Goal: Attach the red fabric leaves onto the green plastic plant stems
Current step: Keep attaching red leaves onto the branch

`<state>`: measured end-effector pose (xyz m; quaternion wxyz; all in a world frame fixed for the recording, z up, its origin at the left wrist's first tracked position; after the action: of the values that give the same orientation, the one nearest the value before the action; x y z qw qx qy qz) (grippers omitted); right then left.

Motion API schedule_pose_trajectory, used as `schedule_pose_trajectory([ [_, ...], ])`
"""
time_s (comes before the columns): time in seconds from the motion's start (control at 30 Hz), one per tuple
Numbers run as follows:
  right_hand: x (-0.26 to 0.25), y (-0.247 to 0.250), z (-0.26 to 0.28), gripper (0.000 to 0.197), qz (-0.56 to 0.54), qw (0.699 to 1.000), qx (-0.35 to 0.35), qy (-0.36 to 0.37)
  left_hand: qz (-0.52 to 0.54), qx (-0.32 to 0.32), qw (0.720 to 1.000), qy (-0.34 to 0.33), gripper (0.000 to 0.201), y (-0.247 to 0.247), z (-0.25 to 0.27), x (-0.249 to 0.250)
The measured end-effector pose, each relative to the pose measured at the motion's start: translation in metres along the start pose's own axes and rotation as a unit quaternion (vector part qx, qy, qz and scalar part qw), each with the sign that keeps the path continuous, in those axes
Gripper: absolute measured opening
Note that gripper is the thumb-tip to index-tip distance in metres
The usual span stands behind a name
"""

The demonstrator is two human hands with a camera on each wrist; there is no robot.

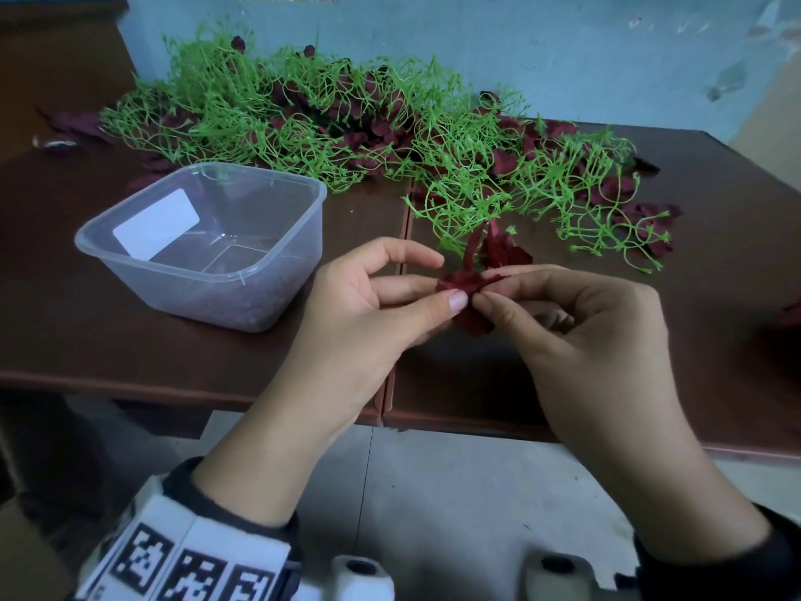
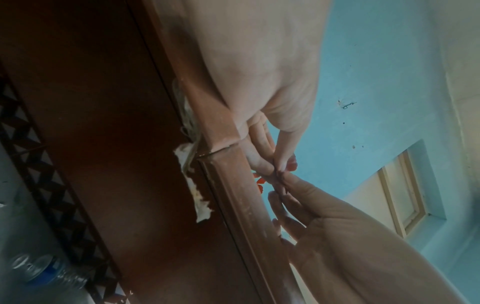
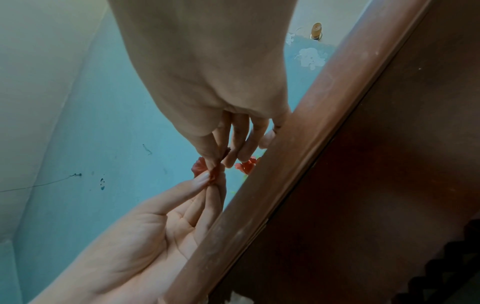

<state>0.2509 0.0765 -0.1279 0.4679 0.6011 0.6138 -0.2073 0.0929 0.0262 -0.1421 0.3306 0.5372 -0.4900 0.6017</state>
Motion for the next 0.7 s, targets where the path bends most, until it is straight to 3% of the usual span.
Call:
schedule_pose_trajectory([
  [0.3,-0.0037,-0.0001,0.0013,0.007,0.032,0.999,0.008,0.013,-0.036,-0.007,0.999,-0.022,0.026,0.0006,0.0004,-0.0013],
  [0.53,0.0000,-0.0006,0.0036,0.011,0.098,0.994,0.042,0.028,-0.133,0.040,0.987,-0.077,0.032,-0.0027,0.0041,-0.0034],
  [0.7,-0.0017,-0.0014,0.0021,0.010,0.069,0.996,0.044,0.018,-0.112,0.056,0.989,-0.083,0.027,-0.0016,0.0048,-0.0033],
])
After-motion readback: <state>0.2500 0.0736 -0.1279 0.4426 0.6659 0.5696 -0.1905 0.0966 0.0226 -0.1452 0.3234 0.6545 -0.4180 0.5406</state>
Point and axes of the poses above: each hand's wrist, its own z-axis away from the middle knuckle, its own y-axis out of the back of the hand, x = y × z, the point moved 2 cm from there along -z, towards the middle knuckle, and after that the axes turned 3 degrees about y, right-handed, at the moved point
